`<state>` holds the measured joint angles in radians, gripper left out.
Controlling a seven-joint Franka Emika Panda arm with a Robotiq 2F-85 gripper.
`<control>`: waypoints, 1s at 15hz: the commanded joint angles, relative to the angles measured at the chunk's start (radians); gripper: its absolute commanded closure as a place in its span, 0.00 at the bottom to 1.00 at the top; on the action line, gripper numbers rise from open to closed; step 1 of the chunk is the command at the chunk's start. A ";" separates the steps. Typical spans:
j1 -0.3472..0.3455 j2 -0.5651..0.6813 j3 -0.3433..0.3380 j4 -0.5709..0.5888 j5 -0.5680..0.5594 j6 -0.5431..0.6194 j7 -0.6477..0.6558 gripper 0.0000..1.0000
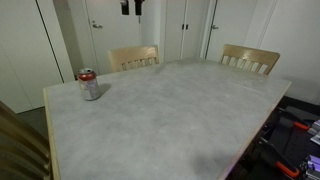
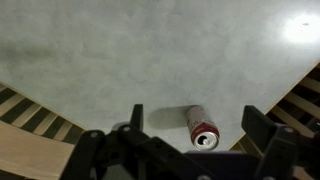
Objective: Move the can from left to right
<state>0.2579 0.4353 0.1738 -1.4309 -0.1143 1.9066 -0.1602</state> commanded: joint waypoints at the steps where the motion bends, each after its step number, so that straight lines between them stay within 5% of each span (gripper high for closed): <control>1: 0.049 0.151 0.005 0.202 -0.036 -0.037 0.013 0.00; 5: 0.101 0.272 0.003 0.354 -0.055 -0.028 0.001 0.00; 6: 0.083 0.192 0.002 0.234 -0.041 0.000 0.009 0.00; 15: 0.109 0.268 0.001 0.311 -0.042 0.056 0.040 0.00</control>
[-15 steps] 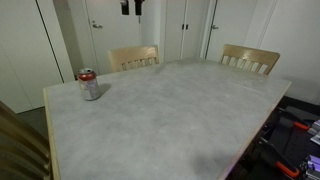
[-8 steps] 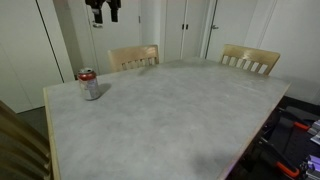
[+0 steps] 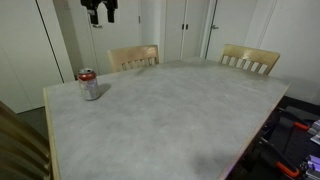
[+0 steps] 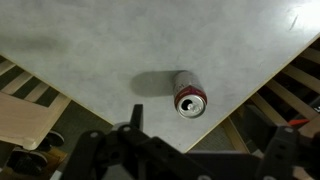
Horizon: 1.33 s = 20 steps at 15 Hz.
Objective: Move the can from left to right
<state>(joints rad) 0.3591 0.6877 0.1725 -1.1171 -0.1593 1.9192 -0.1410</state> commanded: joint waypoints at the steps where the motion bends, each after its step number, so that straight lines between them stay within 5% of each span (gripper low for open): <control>1: 0.010 0.028 0.005 0.006 0.008 0.055 0.028 0.00; 8: 0.035 0.163 0.016 0.086 0.027 0.061 0.023 0.00; 20: 0.136 0.432 -0.053 0.401 -0.022 0.144 0.041 0.00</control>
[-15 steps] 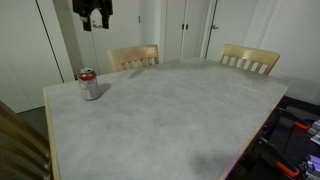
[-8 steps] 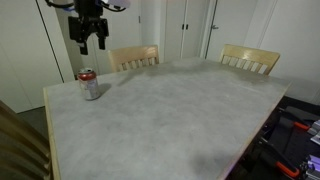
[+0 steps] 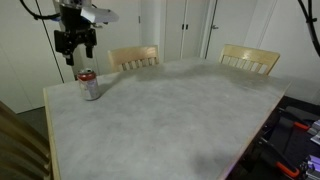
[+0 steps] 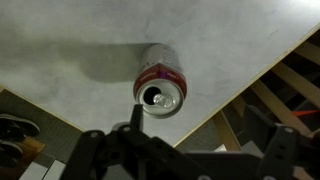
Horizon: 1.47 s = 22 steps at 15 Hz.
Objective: Move the can from left to right
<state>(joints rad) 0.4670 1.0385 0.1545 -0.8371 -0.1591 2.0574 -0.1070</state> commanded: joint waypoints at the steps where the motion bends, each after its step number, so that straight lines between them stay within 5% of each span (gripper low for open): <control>1: 0.034 0.099 -0.046 0.148 -0.029 0.007 0.008 0.00; 6: 0.045 0.184 -0.088 0.276 -0.035 -0.011 0.022 0.00; 22: 0.036 0.231 -0.066 0.290 -0.006 -0.030 0.067 0.00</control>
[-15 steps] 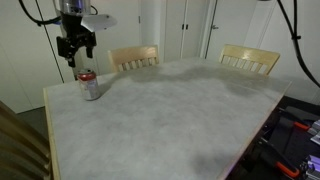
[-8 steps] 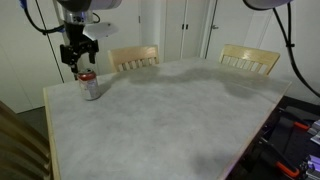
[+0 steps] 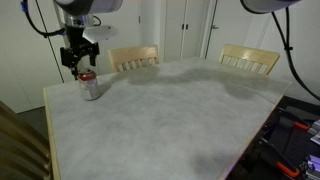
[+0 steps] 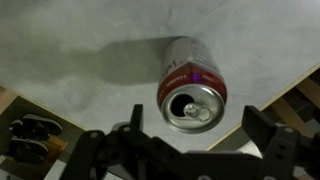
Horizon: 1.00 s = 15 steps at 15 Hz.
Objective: Move the can from left to right
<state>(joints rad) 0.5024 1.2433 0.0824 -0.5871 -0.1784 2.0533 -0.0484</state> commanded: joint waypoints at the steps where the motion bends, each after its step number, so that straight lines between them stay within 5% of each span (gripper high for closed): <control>1: 0.000 0.026 0.008 0.040 0.014 -0.028 0.011 0.00; 15: 0.001 0.045 0.015 0.044 0.021 -0.038 0.067 0.00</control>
<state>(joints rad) 0.5032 1.2657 0.0906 -0.5844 -0.1715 2.0394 0.0100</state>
